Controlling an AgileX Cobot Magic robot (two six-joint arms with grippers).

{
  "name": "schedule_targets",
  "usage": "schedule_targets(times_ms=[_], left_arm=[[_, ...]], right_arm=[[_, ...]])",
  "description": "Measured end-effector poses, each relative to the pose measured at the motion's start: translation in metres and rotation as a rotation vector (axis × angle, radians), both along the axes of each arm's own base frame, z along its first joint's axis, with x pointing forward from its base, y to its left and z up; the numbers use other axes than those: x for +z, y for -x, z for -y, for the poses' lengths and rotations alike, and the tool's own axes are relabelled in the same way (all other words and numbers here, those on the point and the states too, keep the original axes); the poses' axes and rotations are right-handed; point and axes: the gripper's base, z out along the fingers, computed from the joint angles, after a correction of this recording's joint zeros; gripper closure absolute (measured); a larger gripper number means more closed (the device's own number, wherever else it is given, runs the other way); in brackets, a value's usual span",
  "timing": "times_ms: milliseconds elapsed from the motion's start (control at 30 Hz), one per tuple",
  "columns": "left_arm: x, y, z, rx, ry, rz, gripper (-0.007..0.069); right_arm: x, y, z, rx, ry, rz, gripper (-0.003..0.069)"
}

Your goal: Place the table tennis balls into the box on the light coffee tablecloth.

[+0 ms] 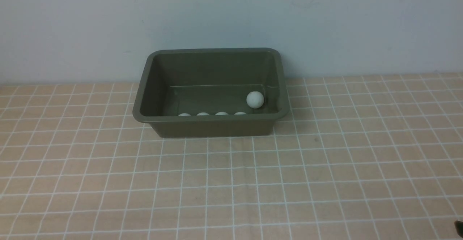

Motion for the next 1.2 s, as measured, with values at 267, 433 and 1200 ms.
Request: schedule_targets(times_ms=[267, 433, 1200], left_arm=[[0.0004, -0.0005, -0.0004, 0.008, 0.010, 0.013, 0.0221], [0.0004, -0.0005, -0.0004, 0.009, 0.012, 0.013, 0.0221], [0.0005, -0.0005, -0.0004, 0.009, 0.012, 0.014, 0.0221]], right_arm=[[0.0000, 0.0000, 0.0000, 0.000, 0.000, 0.000, 0.0301], [0.0000, 0.0000, 0.0000, 0.000, 0.000, 0.000, 0.0301], [0.0006, -0.0004, 0.0000, -0.003, -0.005, 0.006, 0.0301]])
